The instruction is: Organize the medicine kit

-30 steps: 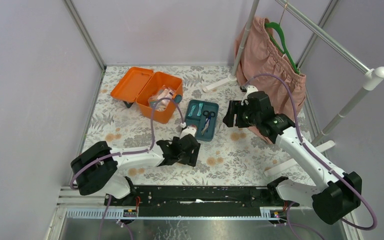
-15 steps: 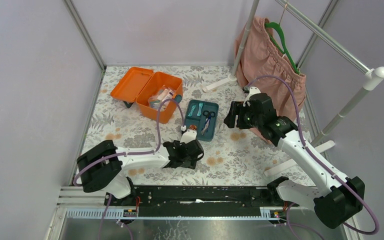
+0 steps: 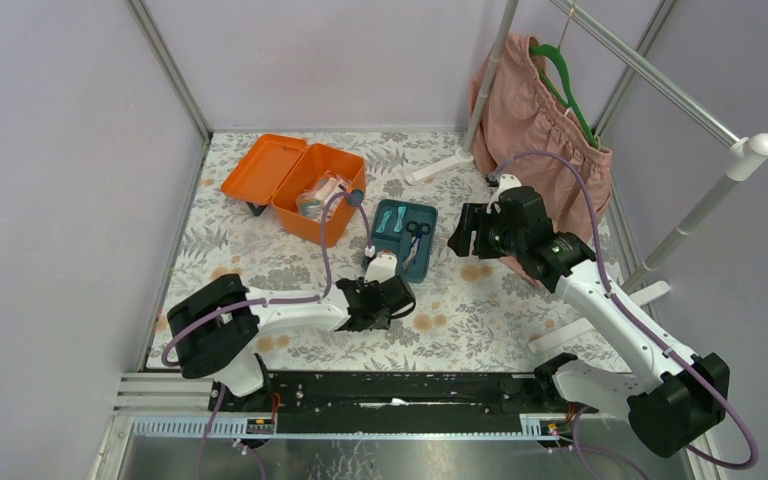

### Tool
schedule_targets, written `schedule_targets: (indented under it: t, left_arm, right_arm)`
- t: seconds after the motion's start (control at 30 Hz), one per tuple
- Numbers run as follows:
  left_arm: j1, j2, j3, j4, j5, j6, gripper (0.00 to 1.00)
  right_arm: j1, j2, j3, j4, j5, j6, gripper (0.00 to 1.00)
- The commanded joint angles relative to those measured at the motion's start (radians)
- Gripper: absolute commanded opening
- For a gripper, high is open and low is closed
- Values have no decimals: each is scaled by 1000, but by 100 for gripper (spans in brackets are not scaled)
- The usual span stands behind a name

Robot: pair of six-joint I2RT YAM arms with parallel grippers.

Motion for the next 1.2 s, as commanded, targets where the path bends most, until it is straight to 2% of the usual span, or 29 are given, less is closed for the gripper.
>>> schedule_targets:
  t: [0.0,0.2,0.57,0.9,1.17]
  left_arm:
    - [7,29,-50,-48,-25,-4,41]
    - [11,21,-85,-19,-31,-2,28]
    - [21,7,-103,10,-29,32,7]
    - [3,-136,-26,-9,21,131,9]
    - [-19,-97,94,14,34,185,10]
  right_arm:
    - [4,-12,3,7,16,23,73]
    - [3,-9,-5,32,-18,36,73]
    - [3,-93,-53,55,39,56,74]
    - [4,-84,-51,55,44,58,74]
    - [2,-73,-52,58,42,57,74]
